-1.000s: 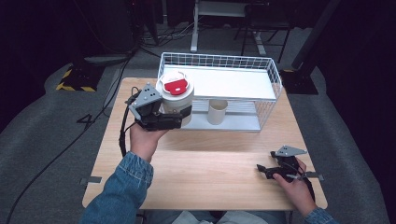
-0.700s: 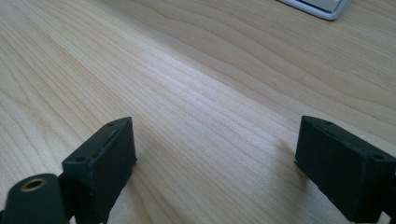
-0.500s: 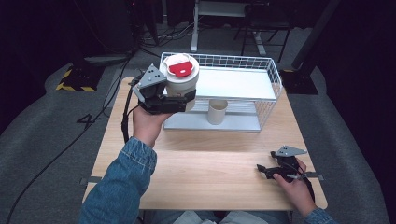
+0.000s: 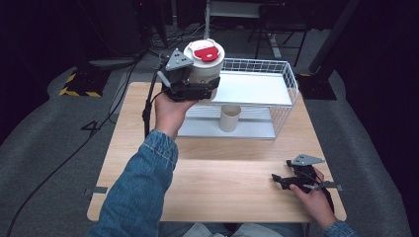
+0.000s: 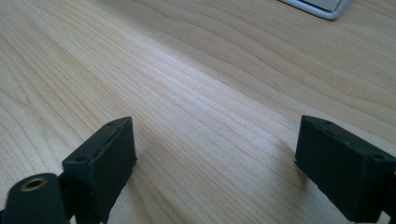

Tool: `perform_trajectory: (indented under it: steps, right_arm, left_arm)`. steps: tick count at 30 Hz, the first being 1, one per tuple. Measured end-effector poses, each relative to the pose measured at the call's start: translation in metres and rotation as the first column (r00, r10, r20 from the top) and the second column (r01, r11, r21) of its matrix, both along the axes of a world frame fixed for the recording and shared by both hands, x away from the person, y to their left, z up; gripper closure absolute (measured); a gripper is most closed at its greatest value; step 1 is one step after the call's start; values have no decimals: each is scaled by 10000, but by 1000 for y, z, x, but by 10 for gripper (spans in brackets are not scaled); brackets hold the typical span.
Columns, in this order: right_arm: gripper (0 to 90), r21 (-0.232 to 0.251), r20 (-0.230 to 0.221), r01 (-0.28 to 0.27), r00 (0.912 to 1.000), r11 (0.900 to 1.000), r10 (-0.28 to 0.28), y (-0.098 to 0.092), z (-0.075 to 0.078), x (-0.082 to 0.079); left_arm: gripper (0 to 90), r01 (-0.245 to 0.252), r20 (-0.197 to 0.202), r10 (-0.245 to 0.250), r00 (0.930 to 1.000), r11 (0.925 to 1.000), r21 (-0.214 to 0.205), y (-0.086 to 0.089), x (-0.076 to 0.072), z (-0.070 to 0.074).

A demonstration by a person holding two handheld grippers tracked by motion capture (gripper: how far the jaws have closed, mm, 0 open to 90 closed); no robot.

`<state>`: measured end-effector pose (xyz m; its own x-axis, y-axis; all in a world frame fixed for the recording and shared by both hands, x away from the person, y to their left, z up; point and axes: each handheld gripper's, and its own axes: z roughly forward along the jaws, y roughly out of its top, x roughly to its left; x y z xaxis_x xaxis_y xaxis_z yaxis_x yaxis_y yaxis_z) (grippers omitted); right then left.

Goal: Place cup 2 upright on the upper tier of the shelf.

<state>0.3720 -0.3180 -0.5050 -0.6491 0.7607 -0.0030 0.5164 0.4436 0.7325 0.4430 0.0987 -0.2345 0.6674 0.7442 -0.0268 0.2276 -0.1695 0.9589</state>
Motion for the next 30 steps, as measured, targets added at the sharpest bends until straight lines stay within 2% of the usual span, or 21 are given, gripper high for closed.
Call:
perform_trajectory:
  steps: [3, 8, 15, 23, 30]
  right_arm:
    - [125, 0, 2, -3, 10000, 10000, 3, 0, 0, 0]
    - [125, 3, 2, -2, 10000, 10000, 2, 0, 0, 0]
    - [125, 23, -9, -39, 10000, 10000, 39, 0, 0, 0]
    - [125, 17, 14, -57, 10000, 10000, 57, 0, 0, 0]
    - [125, 18, 17, -60, 10000, 10000, 60, 0, 0, 0]
  left_arm:
    - [125, -138, 15, 137, 9999, 9999, 45, -8, 9, 0]
    - [125, -342, -29, 342, 9994, 9993, -146, -17, 26, -4]
    - [125, -467, -46, 465, 9989, 9964, -701, -24, 50, -16]
    - [125, -784, -227, 772, 9968, 9953, -560, -35, 68, -26]
    - [125, -1158, -387, 1130, 9928, 9902, -784, -44, 80, -36]
